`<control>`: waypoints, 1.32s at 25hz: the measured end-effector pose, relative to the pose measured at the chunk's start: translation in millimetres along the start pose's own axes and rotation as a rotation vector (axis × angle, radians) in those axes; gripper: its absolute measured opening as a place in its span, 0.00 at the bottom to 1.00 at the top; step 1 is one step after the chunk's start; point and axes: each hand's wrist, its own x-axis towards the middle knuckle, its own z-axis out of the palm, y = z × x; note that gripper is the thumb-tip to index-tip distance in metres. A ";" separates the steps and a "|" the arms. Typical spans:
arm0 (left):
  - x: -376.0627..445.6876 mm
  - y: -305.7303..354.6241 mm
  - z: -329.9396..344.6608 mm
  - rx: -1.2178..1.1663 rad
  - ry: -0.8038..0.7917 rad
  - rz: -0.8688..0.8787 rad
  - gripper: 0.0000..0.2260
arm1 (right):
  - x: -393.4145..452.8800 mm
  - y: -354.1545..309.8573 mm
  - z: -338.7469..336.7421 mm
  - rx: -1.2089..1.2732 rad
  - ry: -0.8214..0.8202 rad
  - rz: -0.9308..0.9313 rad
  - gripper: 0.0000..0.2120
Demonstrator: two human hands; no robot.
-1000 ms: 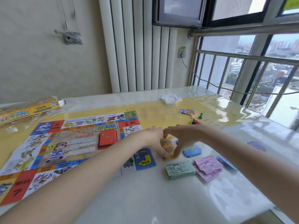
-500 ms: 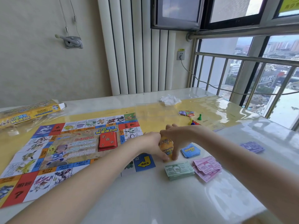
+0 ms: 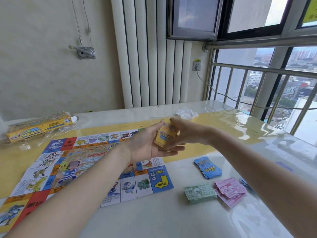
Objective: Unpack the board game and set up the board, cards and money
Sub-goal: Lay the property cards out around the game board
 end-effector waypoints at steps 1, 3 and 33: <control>-3.1 1.5 -3.8 0.003 0.012 0.009 0.20 | 0.9 -3.7 3.0 0.005 -0.013 -0.002 0.19; -9.8 2.4 -12.1 0.012 0.053 0.028 0.17 | 2.8 -7.3 10.2 0.022 -0.035 0.008 0.24; 13.8 5.9 -78.4 -0.030 0.535 0.174 0.12 | 85.8 11.0 28.7 0.311 0.282 0.047 0.10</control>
